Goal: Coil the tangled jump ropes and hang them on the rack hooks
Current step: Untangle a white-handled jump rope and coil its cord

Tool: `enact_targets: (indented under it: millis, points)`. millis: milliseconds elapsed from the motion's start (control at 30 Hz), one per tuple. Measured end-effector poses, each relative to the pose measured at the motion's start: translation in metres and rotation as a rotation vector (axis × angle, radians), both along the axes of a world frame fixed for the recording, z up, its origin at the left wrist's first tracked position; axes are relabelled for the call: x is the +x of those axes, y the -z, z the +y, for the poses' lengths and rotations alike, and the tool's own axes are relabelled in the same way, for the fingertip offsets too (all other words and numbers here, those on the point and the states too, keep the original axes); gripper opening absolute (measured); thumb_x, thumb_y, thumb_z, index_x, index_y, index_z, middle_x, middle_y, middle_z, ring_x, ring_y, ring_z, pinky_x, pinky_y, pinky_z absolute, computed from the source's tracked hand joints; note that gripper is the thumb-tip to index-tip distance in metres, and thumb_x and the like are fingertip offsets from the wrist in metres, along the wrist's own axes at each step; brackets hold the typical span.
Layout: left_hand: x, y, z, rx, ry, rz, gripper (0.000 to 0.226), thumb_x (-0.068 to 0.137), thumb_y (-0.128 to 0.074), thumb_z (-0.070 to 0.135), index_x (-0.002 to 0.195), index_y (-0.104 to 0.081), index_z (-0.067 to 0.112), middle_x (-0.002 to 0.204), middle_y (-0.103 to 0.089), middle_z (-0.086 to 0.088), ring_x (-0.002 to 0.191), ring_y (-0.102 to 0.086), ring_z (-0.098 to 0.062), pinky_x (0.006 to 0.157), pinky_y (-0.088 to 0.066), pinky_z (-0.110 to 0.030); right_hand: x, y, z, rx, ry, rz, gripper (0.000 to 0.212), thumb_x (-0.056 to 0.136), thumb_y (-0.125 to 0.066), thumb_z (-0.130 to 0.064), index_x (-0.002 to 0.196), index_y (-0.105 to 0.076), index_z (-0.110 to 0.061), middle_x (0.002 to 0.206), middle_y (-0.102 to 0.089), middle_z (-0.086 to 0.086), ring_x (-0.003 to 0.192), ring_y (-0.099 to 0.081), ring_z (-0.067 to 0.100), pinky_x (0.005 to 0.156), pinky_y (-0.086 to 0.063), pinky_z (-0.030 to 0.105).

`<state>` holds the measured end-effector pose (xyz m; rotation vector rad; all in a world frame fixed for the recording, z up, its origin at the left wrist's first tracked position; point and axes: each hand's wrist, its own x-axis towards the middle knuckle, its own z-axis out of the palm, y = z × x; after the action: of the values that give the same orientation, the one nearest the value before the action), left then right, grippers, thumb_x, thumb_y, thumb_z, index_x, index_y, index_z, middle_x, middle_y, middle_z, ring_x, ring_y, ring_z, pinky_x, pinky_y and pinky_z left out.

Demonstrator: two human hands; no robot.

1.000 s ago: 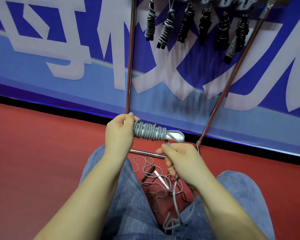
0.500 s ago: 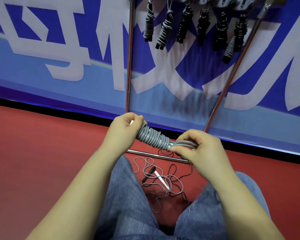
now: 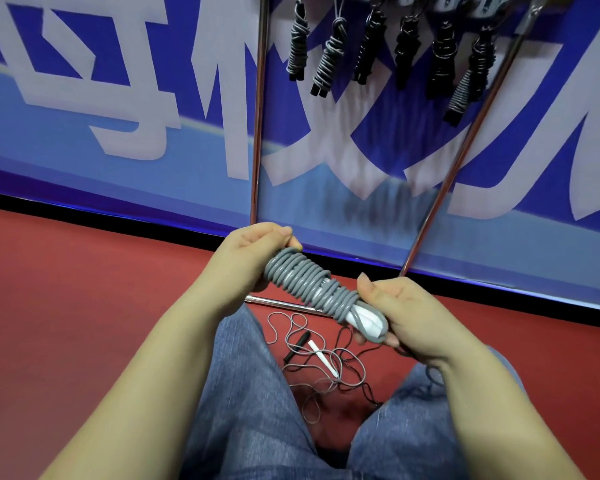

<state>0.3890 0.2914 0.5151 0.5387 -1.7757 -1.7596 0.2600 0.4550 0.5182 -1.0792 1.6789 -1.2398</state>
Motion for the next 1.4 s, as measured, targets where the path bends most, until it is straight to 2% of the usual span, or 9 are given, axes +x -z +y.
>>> enact_targets:
  millis: [200, 400, 500, 667, 800, 867, 1000, 1200, 1400]
  points:
    - [-0.007, 0.004, 0.006, 0.187, -0.102, 0.136, 0.030, 0.092, -0.053, 0.023, 0.063, -0.059, 0.016, 0.051, -0.040, 0.003, 0.040, -0.026, -0.008, 0.039, -0.017, -0.014, 0.030, 0.013, -0.014, -0.248, 0.112, -0.742, 0.048, 0.079, -0.041, -0.044, 0.044, -0.050, -0.013, 0.033, -0.031, -0.001, 0.027, -0.021, 0.004, 0.037, -0.014, 0.018]
    - [-0.017, 0.014, 0.016, 0.340, -0.256, 0.146, 0.033, 0.097, -0.044, 0.019, 0.067, -0.055, 0.012, 0.043, -0.031, 0.002, 0.030, -0.018, -0.007, 0.035, -0.014, -0.011, 0.038, 0.017, -0.034, -0.323, 0.589, -0.368, 0.041, 0.101, -0.039, -0.018, 0.060, -0.047, -0.017, 0.048, -0.046, -0.005, 0.040, -0.039, 0.004, 0.044, -0.034, 0.017]
    - [-0.023, 0.015, 0.020, 0.464, -0.327, 0.135, 0.030, 0.097, -0.045, 0.020, 0.070, -0.055, 0.012, 0.039, -0.028, 0.004, 0.028, -0.017, -0.006, 0.034, -0.012, -0.010, 0.039, 0.022, -0.032, -0.333, 0.541, -0.077, 0.033, 0.099, -0.035, -0.005, 0.075, -0.052, -0.019, 0.062, -0.049, -0.002, 0.046, -0.037, 0.001, 0.048, -0.032, 0.015]
    - [-0.024, 0.014, 0.025, 0.508, -0.405, 0.126, 0.030, 0.096, -0.046, 0.019, 0.067, -0.054, 0.013, 0.042, -0.030, 0.003, 0.029, -0.019, -0.007, 0.034, -0.014, -0.012, 0.042, 0.026, -0.027, -0.473, 0.402, -0.101, 0.033, 0.087, -0.046, -0.028, 0.119, -0.049, -0.036, 0.062, -0.044, -0.012, 0.056, -0.041, -0.002, 0.056, -0.035, 0.007]
    - [-0.023, 0.017, 0.026, 0.126, -0.513, 0.138, 0.032, 0.097, -0.049, 0.021, 0.066, -0.059, 0.019, 0.050, -0.053, 0.010, 0.049, -0.046, -0.008, 0.052, -0.040, -0.025, 0.039, 0.027, -0.030, -0.395, 0.534, -0.093, 0.036, 0.087, -0.042, -0.051, 0.091, -0.064, -0.023, 0.053, -0.031, -0.014, 0.049, -0.027, 0.003, 0.046, -0.024, 0.016]
    - [-0.021, 0.018, 0.032, -0.208, -0.599, 0.171, 0.028, 0.093, -0.047, 0.029, 0.069, -0.060, 0.024, 0.061, -0.058, 0.013, 0.060, -0.049, -0.001, 0.063, -0.040, -0.020, 0.038, 0.027, -0.034, -0.386, 0.592, -0.231, 0.034, 0.092, -0.039, -0.042, 0.065, -0.041, -0.022, 0.048, -0.024, -0.014, 0.045, -0.019, 0.004, 0.042, -0.014, 0.018]
    - [-0.020, 0.022, 0.047, -0.604, -0.663, 0.226, 0.020, 0.092, -0.042, 0.040, 0.080, -0.057, 0.032, 0.073, -0.059, 0.027, 0.065, -0.051, 0.007, 0.062, -0.036, -0.011, 0.031, 0.025, -0.037, -0.410, 0.612, -0.505, 0.032, 0.099, -0.039, -0.036, 0.070, -0.036, -0.021, 0.046, -0.023, -0.010, 0.036, -0.016, 0.002, 0.035, -0.014, 0.015]
    - [-0.016, 0.007, 0.023, 0.071, 0.017, -0.045, 0.025, 0.092, -0.054, 0.034, 0.092, -0.063, 0.010, 0.051, -0.050, 0.002, 0.043, -0.045, -0.013, 0.041, -0.038, -0.019, 0.004, 0.019, -0.020, -0.401, 0.581, -0.272, 0.043, 0.096, -0.045, -0.031, 0.059, -0.027, -0.021, 0.046, -0.020, -0.010, 0.039, -0.015, 0.004, 0.040, -0.010, 0.019]
    - [-0.006, 0.001, 0.013, 0.371, 0.831, -0.308, 0.085, 0.050, -0.082, 0.062, 0.106, -0.055, 0.004, 0.069, -0.069, -0.014, 0.057, -0.068, -0.022, 0.053, -0.056, -0.027, 0.009, -0.001, -0.010, -0.294, 0.275, -0.087, 0.031, 0.078, -0.049, -0.036, 0.060, -0.040, -0.012, 0.041, -0.028, -0.011, 0.037, -0.021, 0.002, 0.039, -0.028, 0.012]
